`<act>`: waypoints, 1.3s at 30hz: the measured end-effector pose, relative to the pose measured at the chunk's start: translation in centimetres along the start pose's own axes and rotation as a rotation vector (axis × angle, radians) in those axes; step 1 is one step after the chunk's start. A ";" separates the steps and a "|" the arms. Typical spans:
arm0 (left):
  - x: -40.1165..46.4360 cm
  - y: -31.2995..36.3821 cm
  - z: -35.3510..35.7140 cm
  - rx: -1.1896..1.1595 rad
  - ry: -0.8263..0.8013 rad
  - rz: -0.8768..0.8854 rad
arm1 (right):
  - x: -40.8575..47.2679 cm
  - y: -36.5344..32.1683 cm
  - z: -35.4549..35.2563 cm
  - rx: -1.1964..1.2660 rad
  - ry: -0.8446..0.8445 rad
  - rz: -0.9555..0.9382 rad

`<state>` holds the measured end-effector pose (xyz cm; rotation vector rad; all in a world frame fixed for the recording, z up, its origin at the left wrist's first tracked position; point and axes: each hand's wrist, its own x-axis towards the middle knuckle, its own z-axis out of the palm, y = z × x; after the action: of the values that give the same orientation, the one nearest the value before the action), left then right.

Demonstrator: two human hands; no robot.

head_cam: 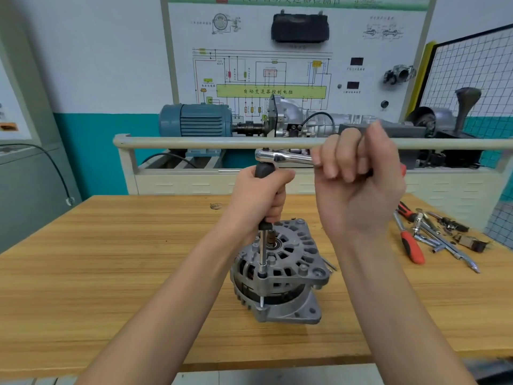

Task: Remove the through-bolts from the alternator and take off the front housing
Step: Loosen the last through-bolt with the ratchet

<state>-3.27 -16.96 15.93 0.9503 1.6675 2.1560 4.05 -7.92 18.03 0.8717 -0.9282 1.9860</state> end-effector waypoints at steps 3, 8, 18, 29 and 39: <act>-0.2 -0.1 -0.1 -0.002 0.027 0.023 | -0.3 0.4 0.6 -0.094 -0.084 -0.076; -0.3 0.4 -0.6 0.033 -0.106 0.048 | 2.5 1.2 -2.5 0.573 0.207 0.267; 0.0 0.9 -1.5 -0.103 -0.299 -0.133 | 4.0 3.5 -2.7 0.720 0.329 0.365; -0.5 0.5 0.3 0.028 0.109 0.019 | -1.1 1.5 1.9 -0.036 -0.040 -0.196; -0.7 0.7 -0.7 0.030 -0.196 0.042 | 3.0 2.7 -2.8 0.824 0.204 0.310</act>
<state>-3.06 -18.15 16.29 1.1735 1.6029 1.9950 -0.40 -5.77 18.18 0.9540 -0.0903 2.7245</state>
